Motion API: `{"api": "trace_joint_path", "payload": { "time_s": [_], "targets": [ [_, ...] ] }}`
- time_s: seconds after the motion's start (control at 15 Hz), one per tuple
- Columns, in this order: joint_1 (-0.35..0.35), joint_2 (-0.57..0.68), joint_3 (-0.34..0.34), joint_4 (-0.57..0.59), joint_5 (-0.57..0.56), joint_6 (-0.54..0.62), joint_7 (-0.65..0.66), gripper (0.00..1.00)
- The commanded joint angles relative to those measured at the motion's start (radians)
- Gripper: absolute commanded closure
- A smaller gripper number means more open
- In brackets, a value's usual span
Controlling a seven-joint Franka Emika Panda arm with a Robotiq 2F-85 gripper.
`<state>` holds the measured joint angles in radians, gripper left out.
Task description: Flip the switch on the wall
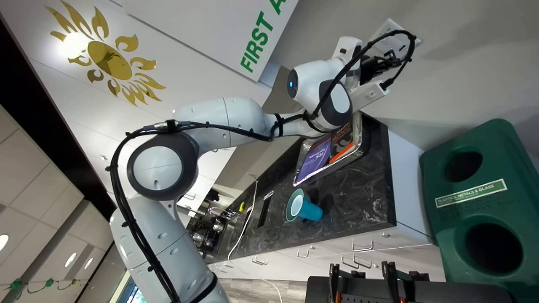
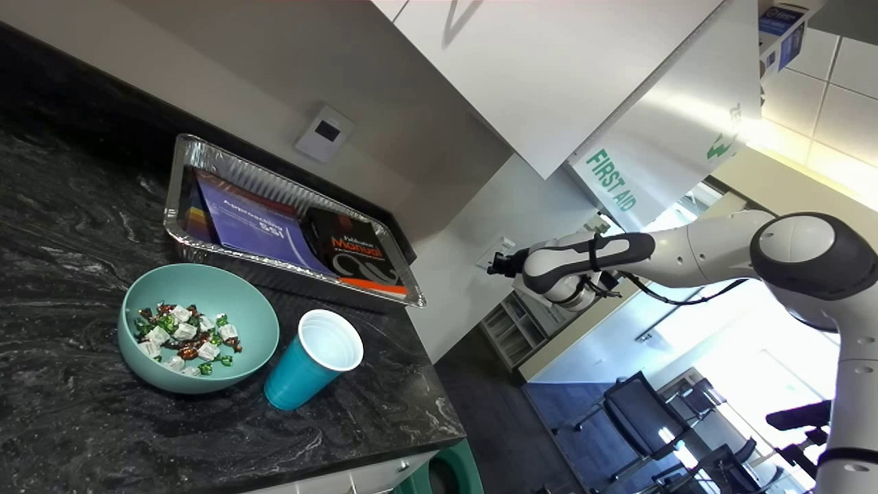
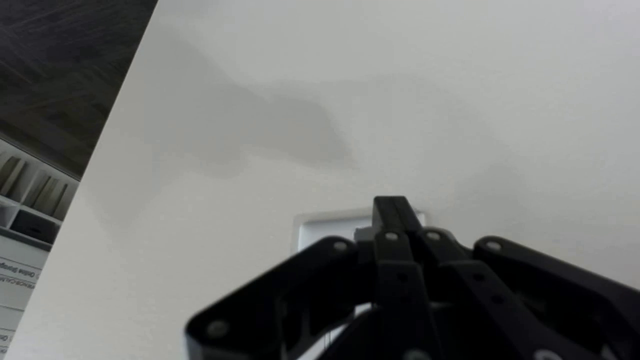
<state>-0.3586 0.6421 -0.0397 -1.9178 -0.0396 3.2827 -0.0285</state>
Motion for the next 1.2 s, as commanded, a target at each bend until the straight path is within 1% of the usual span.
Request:
{"api": "trace_joint_path", "payload": {
  "time_s": [0.0,0.6,0.87,1.13],
  "targets": [
    [-0.003,-0.052,0.004,-0.046,0.017,-0.017,0.006,1.00],
    [0.027,-0.026,-0.042,0.015,0.047,-0.030,0.017,1.00],
    [0.041,-0.024,-0.057,0.019,0.046,-0.026,0.014,1.00],
    [0.040,-0.030,-0.047,0.012,0.042,-0.025,0.011,1.00]
  ]
}}
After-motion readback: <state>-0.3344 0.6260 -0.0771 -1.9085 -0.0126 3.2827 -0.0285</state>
